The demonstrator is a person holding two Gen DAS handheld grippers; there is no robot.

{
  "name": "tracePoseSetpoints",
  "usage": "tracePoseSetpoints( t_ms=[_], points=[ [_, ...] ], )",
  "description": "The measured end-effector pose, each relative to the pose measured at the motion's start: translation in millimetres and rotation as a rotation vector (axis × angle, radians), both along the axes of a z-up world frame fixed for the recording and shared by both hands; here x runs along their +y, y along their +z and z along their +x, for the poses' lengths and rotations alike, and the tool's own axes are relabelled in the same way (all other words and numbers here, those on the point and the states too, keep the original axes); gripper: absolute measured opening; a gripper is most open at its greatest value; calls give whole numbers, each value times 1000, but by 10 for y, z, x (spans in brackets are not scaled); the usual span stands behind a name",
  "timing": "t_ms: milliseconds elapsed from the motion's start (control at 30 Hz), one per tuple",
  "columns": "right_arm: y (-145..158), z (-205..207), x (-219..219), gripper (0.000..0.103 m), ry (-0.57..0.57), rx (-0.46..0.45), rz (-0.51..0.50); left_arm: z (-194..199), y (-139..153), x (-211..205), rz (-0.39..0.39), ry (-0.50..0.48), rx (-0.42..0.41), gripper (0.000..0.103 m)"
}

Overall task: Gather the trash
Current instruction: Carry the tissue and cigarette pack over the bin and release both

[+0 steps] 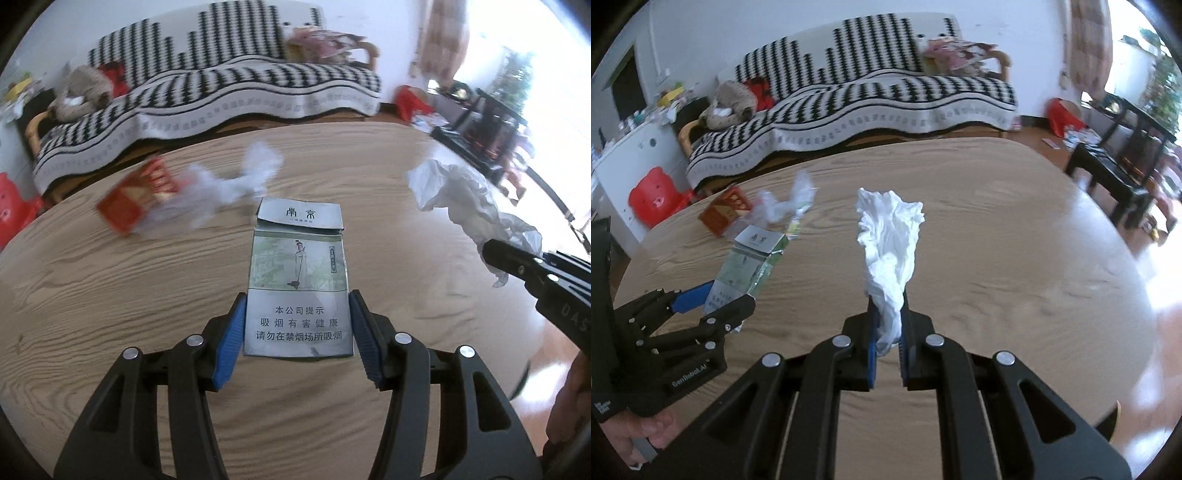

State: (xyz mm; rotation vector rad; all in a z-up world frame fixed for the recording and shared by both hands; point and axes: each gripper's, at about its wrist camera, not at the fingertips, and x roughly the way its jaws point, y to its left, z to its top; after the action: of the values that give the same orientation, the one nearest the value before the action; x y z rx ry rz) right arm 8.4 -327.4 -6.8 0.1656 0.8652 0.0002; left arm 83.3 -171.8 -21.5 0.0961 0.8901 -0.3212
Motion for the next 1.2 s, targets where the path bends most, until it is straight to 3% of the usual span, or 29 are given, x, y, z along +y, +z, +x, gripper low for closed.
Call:
tracePoseSetpoints(
  t_ms=[300,633,900,1200],
  points=[
    [-11,-797,-1055,10,-168,11,5,-486,57,-1176,-47,-214,-10,54],
    [-151,-1744,-2066,10,-365,22,42,-1072,-60,-2205,-71,-440,17,54],
    [-341,-2183,-2488,10,-448,62,76,-1414,-278,-2728,-66,-551,58,54],
    [-528,-2405,-2714,10,-504,119,110,-1430,-476,-2992,-60,-600,104,54]
  ],
)
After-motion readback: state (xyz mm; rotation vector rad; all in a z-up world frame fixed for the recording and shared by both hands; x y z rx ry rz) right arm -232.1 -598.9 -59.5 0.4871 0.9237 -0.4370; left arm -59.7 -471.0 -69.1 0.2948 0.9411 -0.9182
